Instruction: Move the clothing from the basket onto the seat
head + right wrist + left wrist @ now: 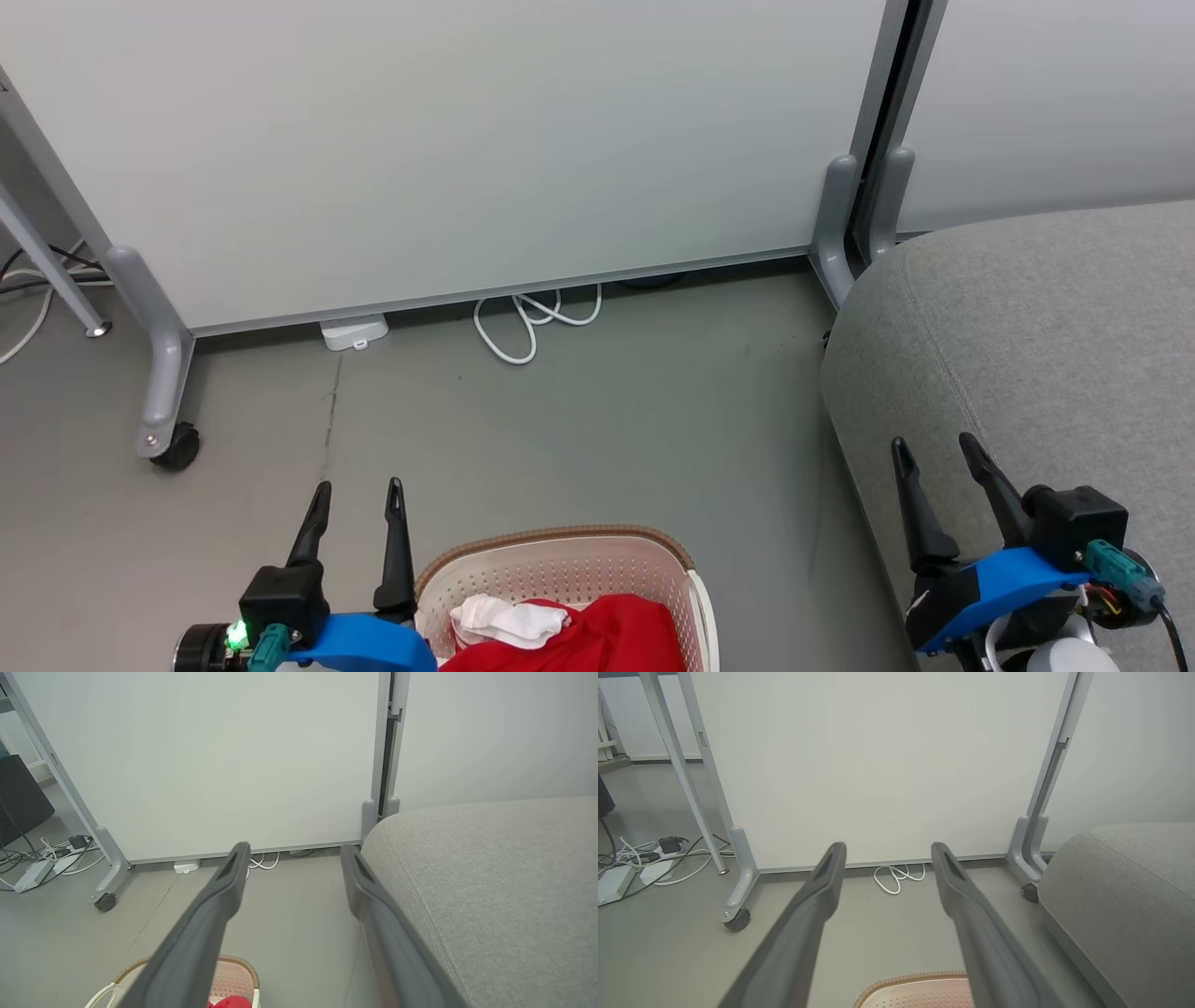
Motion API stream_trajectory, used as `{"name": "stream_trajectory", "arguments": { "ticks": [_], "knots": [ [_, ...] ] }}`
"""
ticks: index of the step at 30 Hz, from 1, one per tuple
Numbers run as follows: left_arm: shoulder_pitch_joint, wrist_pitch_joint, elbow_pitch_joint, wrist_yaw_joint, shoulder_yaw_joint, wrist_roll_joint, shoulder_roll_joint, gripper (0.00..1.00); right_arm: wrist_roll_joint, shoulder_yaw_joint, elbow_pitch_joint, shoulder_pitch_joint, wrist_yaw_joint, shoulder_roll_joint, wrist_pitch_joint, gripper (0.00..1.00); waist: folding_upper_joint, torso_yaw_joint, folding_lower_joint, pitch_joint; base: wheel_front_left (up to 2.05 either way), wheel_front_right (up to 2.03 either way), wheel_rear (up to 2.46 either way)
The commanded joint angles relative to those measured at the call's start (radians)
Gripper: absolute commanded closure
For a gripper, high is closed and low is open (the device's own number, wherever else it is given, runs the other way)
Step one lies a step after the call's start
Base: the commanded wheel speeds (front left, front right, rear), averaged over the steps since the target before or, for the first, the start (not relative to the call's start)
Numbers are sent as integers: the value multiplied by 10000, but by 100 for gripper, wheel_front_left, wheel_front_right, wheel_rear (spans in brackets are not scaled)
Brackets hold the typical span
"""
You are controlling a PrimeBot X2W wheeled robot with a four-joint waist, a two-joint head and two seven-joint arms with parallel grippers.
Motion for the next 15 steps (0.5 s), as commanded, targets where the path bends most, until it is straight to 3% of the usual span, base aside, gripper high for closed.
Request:
{"name": "stream_trajectory", "arguments": {
  "ticks": [1,15],
  "knots": [
    [44,-28,164,10,-79,89,-6,0,43,51,-60,-83,18,-55,-38,0,0,-42,0,103,0,0,0],
    [-1471,77,1975,-342,-756,497,115,0,-35,558,-887,-1698,12,-51,-176,0,0,-589,0,2797,0,0,0]
  ]
}}
